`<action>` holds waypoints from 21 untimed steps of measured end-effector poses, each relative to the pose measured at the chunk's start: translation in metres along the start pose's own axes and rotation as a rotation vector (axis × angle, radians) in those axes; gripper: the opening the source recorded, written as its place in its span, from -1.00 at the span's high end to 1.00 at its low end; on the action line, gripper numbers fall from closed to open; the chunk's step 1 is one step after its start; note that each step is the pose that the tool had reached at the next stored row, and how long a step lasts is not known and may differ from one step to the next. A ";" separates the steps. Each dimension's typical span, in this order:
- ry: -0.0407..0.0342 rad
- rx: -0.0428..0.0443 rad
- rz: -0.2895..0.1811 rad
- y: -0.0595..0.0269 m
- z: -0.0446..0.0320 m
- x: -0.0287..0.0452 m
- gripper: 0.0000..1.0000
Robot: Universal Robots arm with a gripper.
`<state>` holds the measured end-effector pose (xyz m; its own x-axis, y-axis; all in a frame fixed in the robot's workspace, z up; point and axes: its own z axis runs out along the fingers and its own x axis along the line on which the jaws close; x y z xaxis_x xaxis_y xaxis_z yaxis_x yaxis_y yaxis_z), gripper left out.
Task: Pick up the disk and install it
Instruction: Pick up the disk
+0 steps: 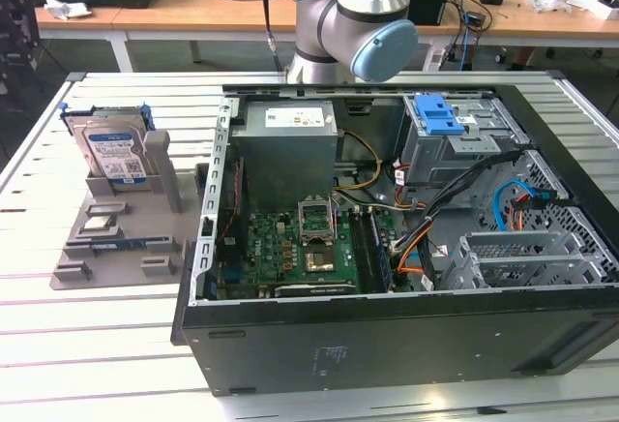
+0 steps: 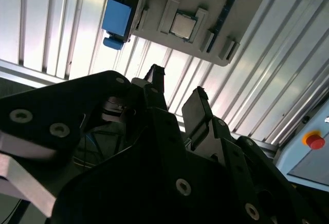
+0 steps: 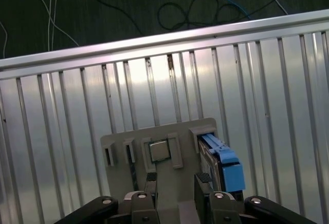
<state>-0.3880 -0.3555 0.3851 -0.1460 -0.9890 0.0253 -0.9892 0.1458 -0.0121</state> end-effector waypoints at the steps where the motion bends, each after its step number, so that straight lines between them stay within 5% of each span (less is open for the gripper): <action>1: 0.0000 0.0000 0.000 -0.0002 0.0004 0.0000 0.16; 21: 0.0000 0.0000 0.000 -0.0013 0.0067 -0.0004 0.16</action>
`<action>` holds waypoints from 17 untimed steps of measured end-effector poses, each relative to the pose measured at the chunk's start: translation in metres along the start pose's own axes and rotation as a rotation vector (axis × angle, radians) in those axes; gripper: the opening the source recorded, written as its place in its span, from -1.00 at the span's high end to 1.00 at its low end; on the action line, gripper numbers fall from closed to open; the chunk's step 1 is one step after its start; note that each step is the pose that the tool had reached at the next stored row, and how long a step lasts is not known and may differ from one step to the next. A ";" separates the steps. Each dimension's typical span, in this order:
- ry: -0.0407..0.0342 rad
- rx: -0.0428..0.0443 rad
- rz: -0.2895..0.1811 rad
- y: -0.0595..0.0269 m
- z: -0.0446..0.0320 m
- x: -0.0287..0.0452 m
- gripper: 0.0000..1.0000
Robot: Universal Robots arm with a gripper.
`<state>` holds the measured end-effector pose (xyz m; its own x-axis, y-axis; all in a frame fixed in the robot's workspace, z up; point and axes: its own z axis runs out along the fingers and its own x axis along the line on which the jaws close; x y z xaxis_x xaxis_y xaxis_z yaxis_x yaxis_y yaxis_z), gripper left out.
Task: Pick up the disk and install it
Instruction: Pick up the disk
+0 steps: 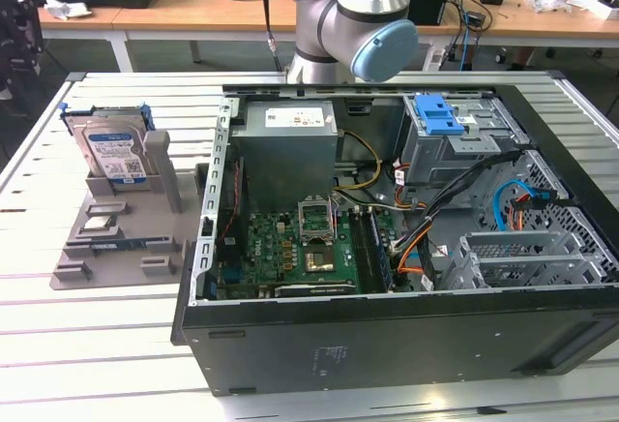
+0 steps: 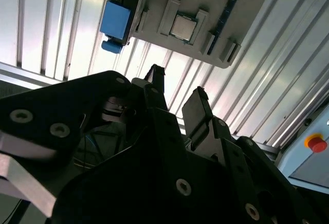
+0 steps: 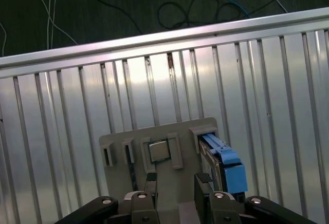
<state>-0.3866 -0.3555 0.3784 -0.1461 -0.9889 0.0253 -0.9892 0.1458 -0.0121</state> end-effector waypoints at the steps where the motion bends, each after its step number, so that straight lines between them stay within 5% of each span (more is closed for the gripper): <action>1: 0.0000 0.0000 0.000 -0.0002 0.0004 0.0000 0.16; 17: -0.0001 0.0001 0.000 -0.0043 0.0067 -0.0028 0.16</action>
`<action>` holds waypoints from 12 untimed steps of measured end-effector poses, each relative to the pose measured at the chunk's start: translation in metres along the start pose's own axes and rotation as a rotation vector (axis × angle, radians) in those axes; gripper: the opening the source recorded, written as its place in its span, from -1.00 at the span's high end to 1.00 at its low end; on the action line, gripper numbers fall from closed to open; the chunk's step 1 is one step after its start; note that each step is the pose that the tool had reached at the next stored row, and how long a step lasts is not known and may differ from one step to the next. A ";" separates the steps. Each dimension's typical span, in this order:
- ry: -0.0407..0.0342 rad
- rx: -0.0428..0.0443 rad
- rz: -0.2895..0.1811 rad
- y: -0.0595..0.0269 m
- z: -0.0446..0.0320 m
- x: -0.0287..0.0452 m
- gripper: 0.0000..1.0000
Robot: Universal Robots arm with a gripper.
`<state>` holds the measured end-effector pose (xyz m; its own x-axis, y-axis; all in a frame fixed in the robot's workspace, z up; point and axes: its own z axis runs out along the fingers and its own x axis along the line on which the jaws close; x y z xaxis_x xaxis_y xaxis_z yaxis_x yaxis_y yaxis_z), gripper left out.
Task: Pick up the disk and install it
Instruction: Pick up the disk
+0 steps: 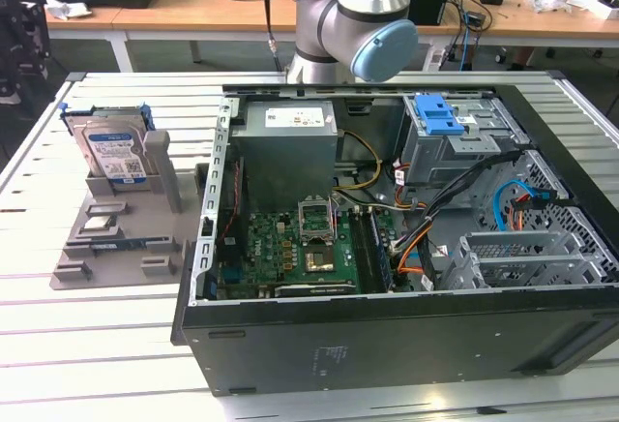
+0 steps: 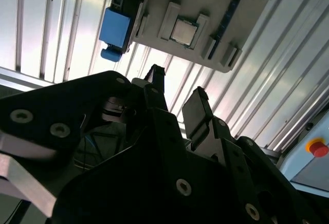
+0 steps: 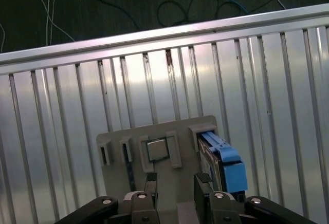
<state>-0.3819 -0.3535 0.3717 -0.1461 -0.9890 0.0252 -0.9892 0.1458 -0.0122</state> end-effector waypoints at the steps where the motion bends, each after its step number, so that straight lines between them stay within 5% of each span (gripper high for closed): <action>1: 0.0001 0.0000 0.000 -0.0003 0.0004 -0.0002 0.16; 12: 0.0000 -0.0001 0.000 -0.0058 0.0065 -0.0040 0.16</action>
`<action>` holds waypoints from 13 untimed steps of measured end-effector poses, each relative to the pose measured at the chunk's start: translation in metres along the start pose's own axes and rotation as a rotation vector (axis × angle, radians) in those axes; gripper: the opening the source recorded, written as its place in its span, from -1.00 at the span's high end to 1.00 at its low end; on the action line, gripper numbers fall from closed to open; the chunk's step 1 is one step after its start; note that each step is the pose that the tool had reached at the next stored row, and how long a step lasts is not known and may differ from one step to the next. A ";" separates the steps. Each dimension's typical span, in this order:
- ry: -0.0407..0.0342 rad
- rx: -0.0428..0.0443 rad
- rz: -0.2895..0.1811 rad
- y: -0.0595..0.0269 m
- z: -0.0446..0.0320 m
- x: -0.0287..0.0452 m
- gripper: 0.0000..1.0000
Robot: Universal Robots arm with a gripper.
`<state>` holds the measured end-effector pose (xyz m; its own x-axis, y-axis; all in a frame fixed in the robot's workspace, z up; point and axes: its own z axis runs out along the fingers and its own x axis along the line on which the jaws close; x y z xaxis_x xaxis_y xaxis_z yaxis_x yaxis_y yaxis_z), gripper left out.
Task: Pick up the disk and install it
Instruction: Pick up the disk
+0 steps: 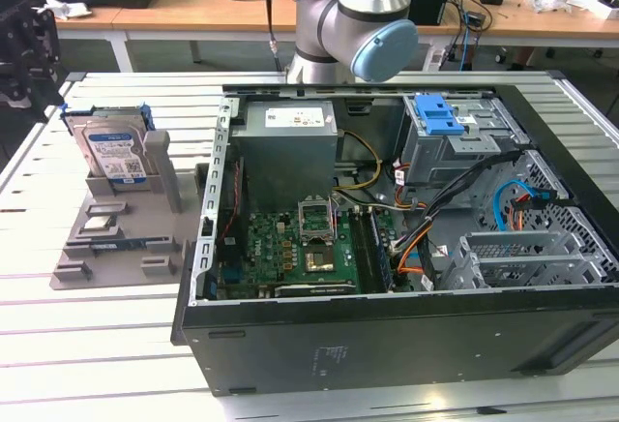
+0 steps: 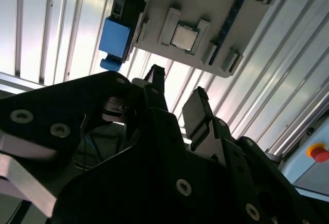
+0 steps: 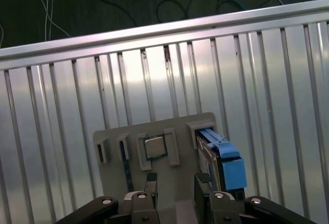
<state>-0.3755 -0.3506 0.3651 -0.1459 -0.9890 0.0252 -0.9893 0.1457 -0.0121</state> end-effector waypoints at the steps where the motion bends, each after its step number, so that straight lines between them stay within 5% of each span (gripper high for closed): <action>1: 0.0001 0.0000 0.000 -0.0005 0.0008 -0.0005 0.16; 7: 0.0000 0.0000 0.000 -0.0057 0.0071 -0.0073 0.16; 13: 0.0000 -0.0001 0.000 -0.0079 0.0129 -0.0303 0.16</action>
<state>-0.3631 -0.3222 0.3515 -0.1459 -0.9890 0.0253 -0.9893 0.1456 -0.0120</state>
